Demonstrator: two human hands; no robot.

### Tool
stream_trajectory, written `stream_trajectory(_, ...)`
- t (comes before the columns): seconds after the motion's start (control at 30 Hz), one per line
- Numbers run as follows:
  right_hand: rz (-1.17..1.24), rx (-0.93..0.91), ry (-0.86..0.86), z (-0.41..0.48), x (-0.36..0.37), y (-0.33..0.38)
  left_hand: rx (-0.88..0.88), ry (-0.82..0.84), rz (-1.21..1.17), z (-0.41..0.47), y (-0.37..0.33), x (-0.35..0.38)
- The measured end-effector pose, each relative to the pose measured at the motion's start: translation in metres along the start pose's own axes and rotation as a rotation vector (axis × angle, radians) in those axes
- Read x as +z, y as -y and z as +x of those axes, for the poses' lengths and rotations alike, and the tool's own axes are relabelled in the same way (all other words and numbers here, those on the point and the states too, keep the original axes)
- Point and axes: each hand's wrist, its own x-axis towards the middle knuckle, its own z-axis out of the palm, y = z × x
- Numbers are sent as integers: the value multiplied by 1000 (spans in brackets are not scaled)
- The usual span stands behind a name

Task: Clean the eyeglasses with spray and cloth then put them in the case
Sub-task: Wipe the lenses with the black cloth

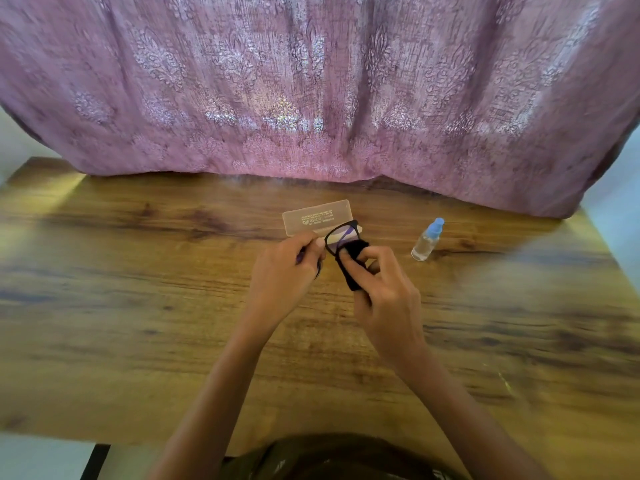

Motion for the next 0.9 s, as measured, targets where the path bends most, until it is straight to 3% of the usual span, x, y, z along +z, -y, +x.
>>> stream_trajectory(0.67, 23, -28, 11, 2, 3, 1, 53, 54, 52, 0, -1, 1)
stream_trajectory(0.9, -50, 50, -53, 11, 4, -6, 93, 31, 45, -2, -1, -1)
